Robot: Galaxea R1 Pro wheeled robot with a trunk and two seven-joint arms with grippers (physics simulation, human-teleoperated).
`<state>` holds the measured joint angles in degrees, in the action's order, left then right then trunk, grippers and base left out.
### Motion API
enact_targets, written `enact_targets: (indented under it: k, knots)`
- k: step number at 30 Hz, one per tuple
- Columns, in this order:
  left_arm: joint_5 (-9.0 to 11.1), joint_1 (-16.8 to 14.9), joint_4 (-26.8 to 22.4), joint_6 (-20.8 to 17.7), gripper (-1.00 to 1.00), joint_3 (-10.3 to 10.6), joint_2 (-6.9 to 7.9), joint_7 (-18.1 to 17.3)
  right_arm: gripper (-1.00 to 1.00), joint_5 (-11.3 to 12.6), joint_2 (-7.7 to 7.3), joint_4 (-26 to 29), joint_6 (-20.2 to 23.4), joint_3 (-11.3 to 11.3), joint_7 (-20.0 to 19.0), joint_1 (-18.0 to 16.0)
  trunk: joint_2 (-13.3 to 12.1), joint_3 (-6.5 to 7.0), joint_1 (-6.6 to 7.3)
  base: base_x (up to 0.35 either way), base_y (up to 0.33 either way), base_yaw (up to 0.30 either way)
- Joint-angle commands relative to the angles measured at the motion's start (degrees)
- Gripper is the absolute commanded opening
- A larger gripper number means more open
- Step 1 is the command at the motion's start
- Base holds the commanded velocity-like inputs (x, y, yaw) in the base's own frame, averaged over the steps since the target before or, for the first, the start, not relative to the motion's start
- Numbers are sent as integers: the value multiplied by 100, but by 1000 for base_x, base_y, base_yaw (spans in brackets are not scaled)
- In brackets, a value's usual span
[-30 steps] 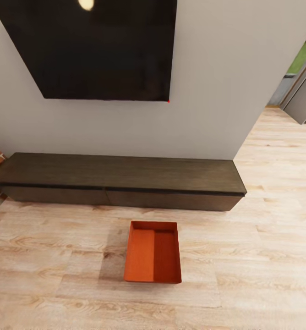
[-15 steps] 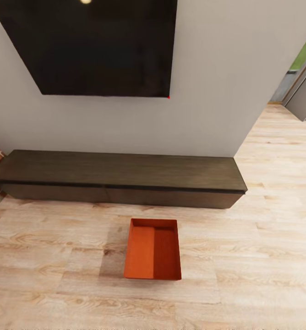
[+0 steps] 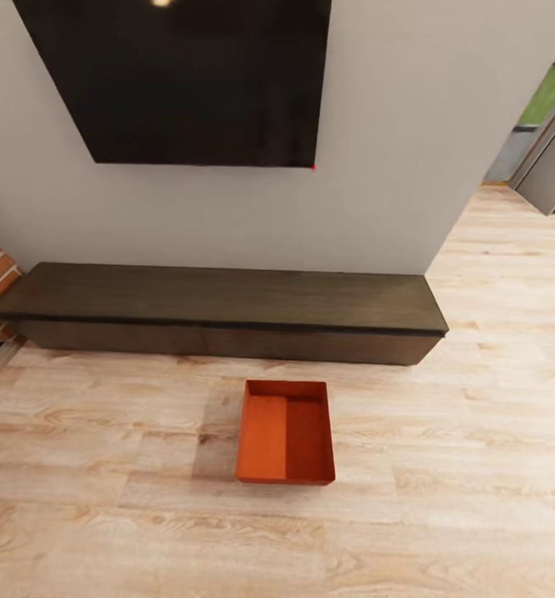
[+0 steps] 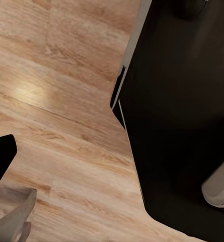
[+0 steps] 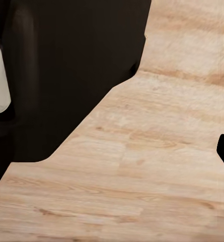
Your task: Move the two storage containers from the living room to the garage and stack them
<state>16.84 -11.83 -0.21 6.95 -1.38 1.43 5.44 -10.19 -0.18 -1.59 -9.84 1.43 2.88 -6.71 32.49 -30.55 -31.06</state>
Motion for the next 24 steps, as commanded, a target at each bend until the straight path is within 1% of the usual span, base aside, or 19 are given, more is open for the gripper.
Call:
enact_targets:
  k: [1, 8, 17, 24]
  knots:
    - [12, -3, 4, 17, 100, -11, 3, 4, 100, -59, 2, -17, -30, 16, 29, -6, 6, -6, 1, -126, 94, 0]
    - [12, -4, 4, 17, 100, -11, 14, 1, 100, -50, 33, -17, -25, 34, 39, -6, 6, -7, 1, -32, 24, 0]
    - [12, -4, 4, 17, 100, -11, 19, 7, 100, -59, 6, -17, -27, 24, 28, -6, 6, -77, 1, -1, 0, 0]
    - [12, -4, 4, 17, 100, -11, 23, 10, 100, -62, 15, -17, -27, 21, 37, -6, 6, -102, 1, 0, -140, 0]
